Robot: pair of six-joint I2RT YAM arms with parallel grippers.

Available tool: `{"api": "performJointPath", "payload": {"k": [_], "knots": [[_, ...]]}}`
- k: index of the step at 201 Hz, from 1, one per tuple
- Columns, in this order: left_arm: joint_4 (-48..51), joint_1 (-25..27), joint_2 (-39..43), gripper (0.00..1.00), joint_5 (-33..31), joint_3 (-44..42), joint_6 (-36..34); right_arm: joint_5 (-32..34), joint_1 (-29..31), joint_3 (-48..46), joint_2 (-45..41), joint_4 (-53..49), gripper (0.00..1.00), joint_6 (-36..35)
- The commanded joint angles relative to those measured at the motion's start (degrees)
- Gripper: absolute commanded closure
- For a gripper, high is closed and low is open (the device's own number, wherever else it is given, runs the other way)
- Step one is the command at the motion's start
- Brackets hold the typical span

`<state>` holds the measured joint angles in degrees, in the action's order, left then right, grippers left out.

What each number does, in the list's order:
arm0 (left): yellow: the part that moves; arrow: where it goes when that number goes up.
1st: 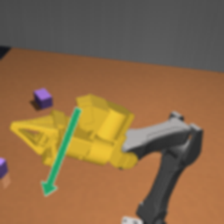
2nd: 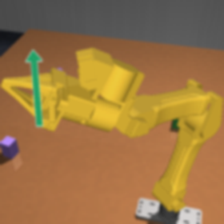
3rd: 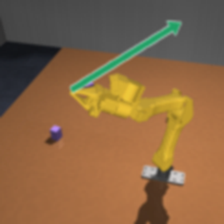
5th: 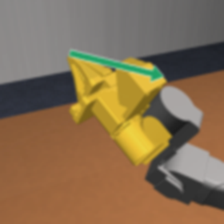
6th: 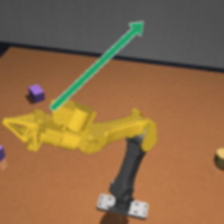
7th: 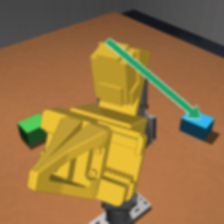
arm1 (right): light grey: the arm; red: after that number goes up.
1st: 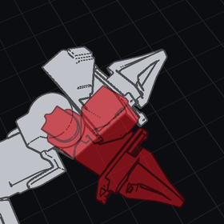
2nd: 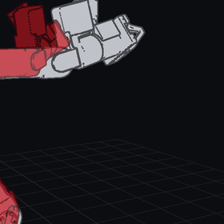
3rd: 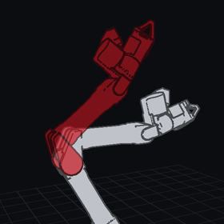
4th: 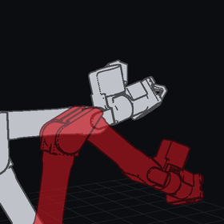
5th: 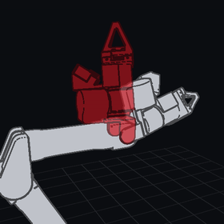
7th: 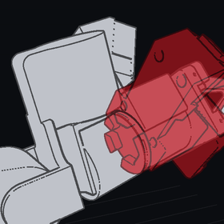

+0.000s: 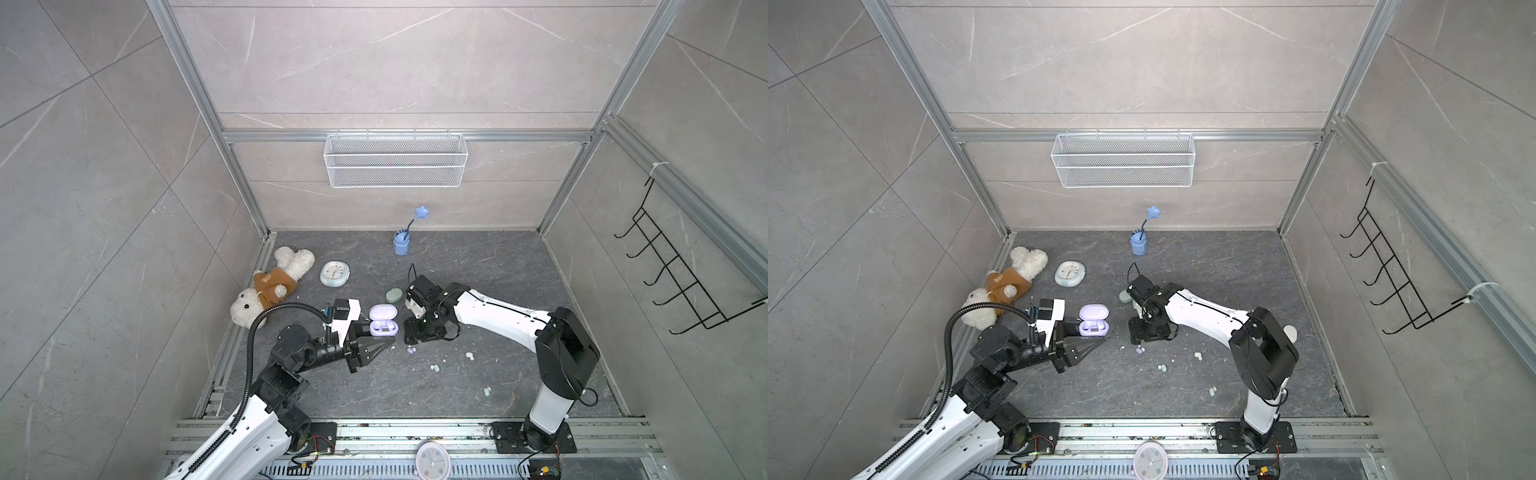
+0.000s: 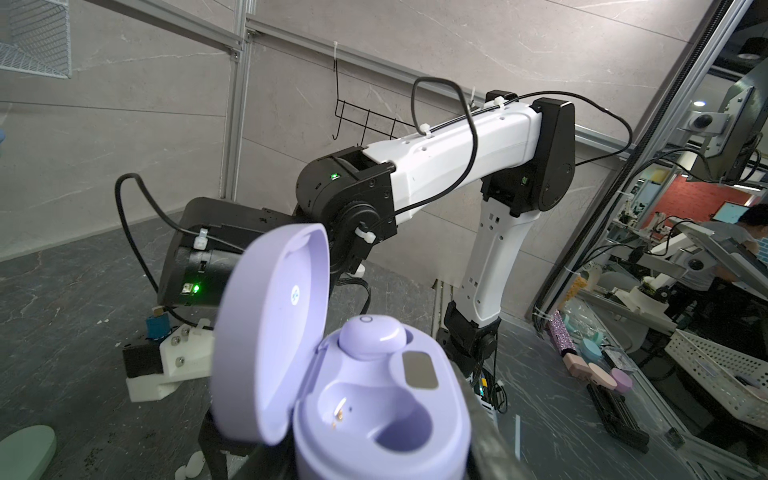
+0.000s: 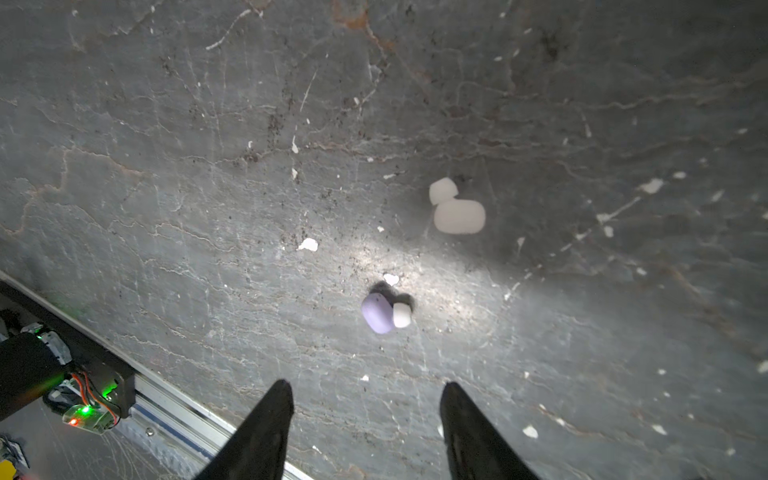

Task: Insert the wireless bluetooth earbuds into the charging case
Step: 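Align the right gripper above the second lavender earbud and descend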

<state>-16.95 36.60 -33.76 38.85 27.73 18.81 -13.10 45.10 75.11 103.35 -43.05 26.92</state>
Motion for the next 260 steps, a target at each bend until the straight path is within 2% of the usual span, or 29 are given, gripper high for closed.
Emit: {"api": "performJointPath", "payload": {"k": [1,42,137,260], "knots": [[0.39,0.05,0.82,0.74,-1.11,0.72,-2.32,-1.10,0.19,1.35,2.75,0.42,0.40,-2.88],[0.87,0.05,0.88,0.74,-1.37,0.89,-2.81,-2.68,0.26,0.53,5.23,3.02,0.36,-2.75],[1.65,0.05,1.94,0.74,-2.24,0.49,-2.93,-3.60,0.29,-0.96,9.13,5.59,0.34,-2.88],[2.49,0.14,2.21,0.74,-2.30,0.74,-3.21,-6.06,1.92,-4.83,6.71,5.77,0.34,-0.30]]}}
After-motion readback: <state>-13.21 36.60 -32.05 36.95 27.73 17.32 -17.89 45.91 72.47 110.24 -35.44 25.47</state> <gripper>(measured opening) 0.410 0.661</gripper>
